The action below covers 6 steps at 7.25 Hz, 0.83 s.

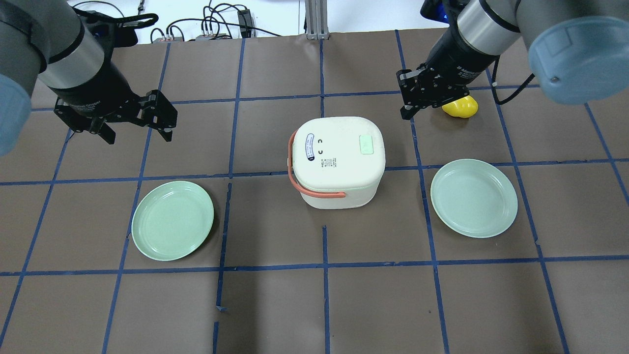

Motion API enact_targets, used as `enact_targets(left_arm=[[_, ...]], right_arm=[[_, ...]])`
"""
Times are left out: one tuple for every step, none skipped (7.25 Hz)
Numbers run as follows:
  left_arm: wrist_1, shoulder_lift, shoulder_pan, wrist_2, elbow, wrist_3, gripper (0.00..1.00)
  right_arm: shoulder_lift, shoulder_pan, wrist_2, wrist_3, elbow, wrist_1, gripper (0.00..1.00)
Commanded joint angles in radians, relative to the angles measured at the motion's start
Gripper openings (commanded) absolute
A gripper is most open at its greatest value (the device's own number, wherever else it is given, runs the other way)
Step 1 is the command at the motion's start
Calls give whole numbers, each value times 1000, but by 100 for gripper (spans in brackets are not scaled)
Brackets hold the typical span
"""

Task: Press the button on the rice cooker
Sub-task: 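Move the right gripper over the rice cooker's green lid button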

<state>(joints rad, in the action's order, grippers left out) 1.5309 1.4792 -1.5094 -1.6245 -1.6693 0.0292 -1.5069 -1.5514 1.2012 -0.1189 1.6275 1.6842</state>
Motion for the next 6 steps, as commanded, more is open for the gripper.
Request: enact_targets(left_arm=[[0, 0, 0, 0, 0, 0, 100], [0, 0, 0, 0, 0, 0, 100], [0, 0, 0, 0, 0, 0, 100], [1, 0, 0, 0, 0, 0, 100], [0, 0, 0, 0, 0, 0, 100], [0, 0, 0, 0, 0, 0, 100]], right_arm=[[33, -7, -34, -36, 2, 9, 6], [46, -15, -37, -38, 14, 32, 6], [51, -33, -63, -38, 46, 98, 7], [51, -36, -65, -38, 73, 123, 7], [51, -36, -69, -39, 77, 123, 7], [53, -38, -75, -39, 78, 124, 7]])
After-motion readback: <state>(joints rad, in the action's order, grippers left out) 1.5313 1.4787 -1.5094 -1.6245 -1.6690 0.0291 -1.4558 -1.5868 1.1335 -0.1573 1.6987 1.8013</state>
